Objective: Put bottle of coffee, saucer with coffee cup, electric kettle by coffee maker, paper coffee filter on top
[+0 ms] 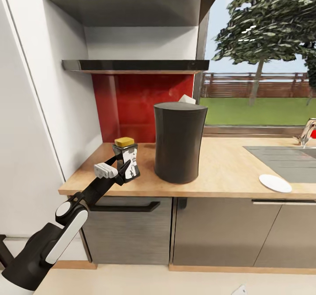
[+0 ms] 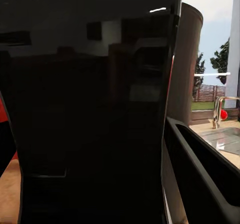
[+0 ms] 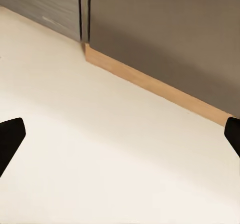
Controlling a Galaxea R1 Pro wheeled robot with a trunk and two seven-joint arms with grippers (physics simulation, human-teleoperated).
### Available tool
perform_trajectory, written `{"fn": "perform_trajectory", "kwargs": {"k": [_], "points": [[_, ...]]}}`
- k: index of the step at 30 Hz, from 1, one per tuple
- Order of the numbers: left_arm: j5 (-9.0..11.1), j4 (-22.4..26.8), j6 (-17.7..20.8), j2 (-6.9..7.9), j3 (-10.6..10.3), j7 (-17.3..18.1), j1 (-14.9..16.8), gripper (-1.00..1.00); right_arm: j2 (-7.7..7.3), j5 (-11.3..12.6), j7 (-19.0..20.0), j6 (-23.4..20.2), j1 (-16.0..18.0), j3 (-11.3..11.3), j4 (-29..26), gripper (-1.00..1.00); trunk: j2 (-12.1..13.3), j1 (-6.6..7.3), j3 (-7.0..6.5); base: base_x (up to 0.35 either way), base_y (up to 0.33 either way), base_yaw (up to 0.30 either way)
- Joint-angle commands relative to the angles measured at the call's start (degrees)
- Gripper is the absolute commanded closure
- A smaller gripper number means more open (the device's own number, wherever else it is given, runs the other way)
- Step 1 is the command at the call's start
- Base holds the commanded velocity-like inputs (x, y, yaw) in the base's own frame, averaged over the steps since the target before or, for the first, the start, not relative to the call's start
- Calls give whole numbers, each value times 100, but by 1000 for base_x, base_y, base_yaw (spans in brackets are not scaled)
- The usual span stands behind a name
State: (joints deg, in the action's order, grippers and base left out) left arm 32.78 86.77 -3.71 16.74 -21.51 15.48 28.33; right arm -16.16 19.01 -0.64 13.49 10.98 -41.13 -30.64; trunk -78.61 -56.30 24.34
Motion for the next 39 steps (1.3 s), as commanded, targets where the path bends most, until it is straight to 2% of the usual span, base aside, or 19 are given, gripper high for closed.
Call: {"fn": "perform_trajectory", "kwargs": {"k": [1,2,4,6,10,30,39], "points": [[53,-6,-15,5,-11,17,6,100,-11,55,-7,30,-16,-142,-23,-100,-45,-23,25,0,0,0],[53,-7,-15,5,-11,17,6,100,-13,51,-7,34,-23,-219,-37,-100,-86,-44,42,0,0,0],[53,-10,-15,5,-11,17,6,100,-24,40,-5,54,-44,-604,-117,-100,-166,-88,78,0,0,0],[53,-11,-15,5,-11,17,6,100,-35,41,-2,120,-51,-783,-231,-100,-246,-132,114,0,0,0],[53,-11,-15,5,-11,17,6,100,-110,42,1,223,-89,-939,-507,-100,-406,-220,186,0,0,0],[53,-11,-15,5,-11,17,6,100,-142,33,-7,255,-158,-993,-557,-100,-1209,-659,545,0,0,0],[53,-18,-15,5,-11,20,6,100,-142,33,-7,259,-158,-997,-557,-100,-1209,-659,545,0,0,0]]}}
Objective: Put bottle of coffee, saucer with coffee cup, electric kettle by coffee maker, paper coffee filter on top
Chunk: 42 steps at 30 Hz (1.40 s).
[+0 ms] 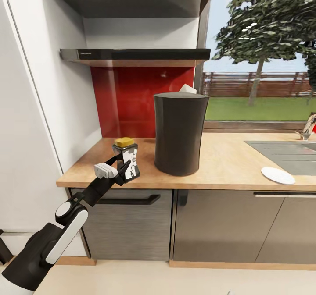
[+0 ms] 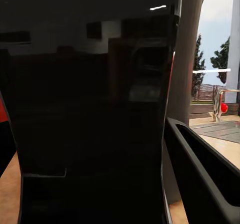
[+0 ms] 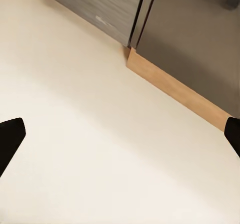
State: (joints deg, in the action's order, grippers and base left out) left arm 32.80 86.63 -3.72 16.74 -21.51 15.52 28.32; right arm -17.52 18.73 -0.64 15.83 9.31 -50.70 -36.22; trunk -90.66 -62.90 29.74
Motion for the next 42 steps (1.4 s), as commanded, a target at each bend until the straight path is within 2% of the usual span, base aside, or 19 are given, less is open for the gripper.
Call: {"fn": "perform_trajectory", "kwargs": {"k": [1,14,15,16,18,20,23,34,42], "points": [[51,-4,-15,5,-11,16,6,100,-6,61,-7,25,9,-42,0,-100,-3,0,6,0,0,0],[51,-27,-15,5,-9,13,3,100,1,48,-7,17,-32,-59,77,-100,-3,0,6,122,0,0],[51,-29,-15,5,-9,13,2,100,2,46,-7,17,-40,-111,97,-100,-3,0,6,94,0,0],[51,-30,-15,5,-7,13,3,100,2,46,-7,18,-49,-175,106,-100,-3,0,6,75,0,0],[51,-31,-15,5,-9,13,2,100,2,44,-19,27,-72,-654,127,-100,-3,0,6,40,0,0],[51,-32,-15,5,-10,13,4,100,2,44,-39,33,-80,-979,134,-100,-3,0,6,24,0,0],[51,-31,-15,5,-8,13,4,100,3,43,-62,34,-86,-1262,143,-100,-3,0,6,134,0,0],[51,-34,-15,5,-3,13,-1,100,16,43,-68,34,-88,-1337,228,-100,-3,0,6,103,0,0],[51,-49,-15,5,-3,13,-141,100,20,43,-68,34,-88,-1337,247,-100,-3,0,6,132,0,0]]}}
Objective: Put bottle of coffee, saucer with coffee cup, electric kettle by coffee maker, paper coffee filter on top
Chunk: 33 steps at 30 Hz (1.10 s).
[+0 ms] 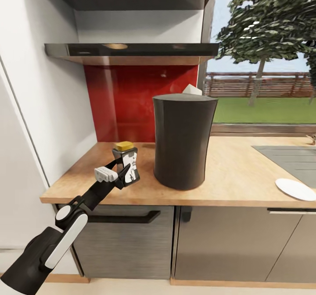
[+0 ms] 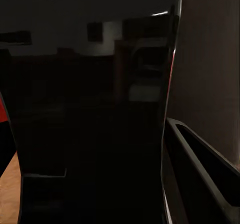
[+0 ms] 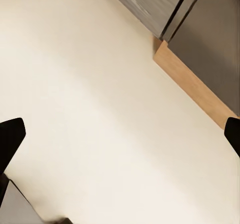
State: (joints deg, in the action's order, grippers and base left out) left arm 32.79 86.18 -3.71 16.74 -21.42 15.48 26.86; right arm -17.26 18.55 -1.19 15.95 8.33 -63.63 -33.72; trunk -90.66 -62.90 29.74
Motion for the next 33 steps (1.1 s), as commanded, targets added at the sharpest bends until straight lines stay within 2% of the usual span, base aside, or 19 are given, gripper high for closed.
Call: {"fn": "perform_trajectory", "kwargs": {"k": [1,33], "points": [[52,-8,-17,5,-11,17,6,100,-3,61,-13,22,10,-44,-1,-100,-3,0,6,41,0,0],[52,-162,-95,5,-11,8,-5,100,28,60,-7,22,9,-60,154,-100,-3,0,6,79,7,0]]}}
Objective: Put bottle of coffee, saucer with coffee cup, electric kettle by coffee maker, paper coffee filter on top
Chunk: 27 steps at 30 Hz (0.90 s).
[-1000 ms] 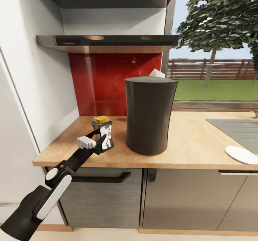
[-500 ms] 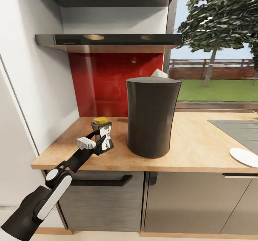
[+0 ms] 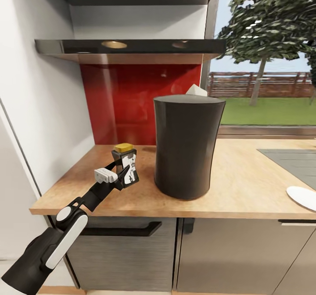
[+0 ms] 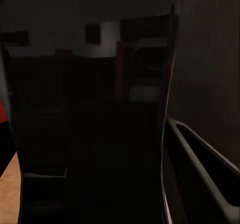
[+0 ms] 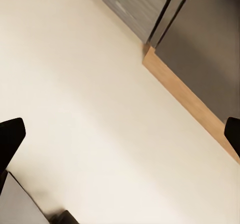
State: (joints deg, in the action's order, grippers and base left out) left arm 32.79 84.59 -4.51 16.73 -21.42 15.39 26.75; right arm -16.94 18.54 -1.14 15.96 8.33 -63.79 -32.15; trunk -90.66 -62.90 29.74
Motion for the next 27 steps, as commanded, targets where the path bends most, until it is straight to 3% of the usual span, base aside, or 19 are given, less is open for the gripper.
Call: {"fn": "perform_trajectory", "kwargs": {"k": [1,27], "points": [[52,-4,-15,5,-12,17,6,100,-4,61,-12,22,10,-43,-2,-100,-3,0,6,36,-9,0],[52,-4,-15,5,-12,17,6,100,-3,62,-13,22,8,-45,7,-100,-3,0,6,82,-1,0]]}}
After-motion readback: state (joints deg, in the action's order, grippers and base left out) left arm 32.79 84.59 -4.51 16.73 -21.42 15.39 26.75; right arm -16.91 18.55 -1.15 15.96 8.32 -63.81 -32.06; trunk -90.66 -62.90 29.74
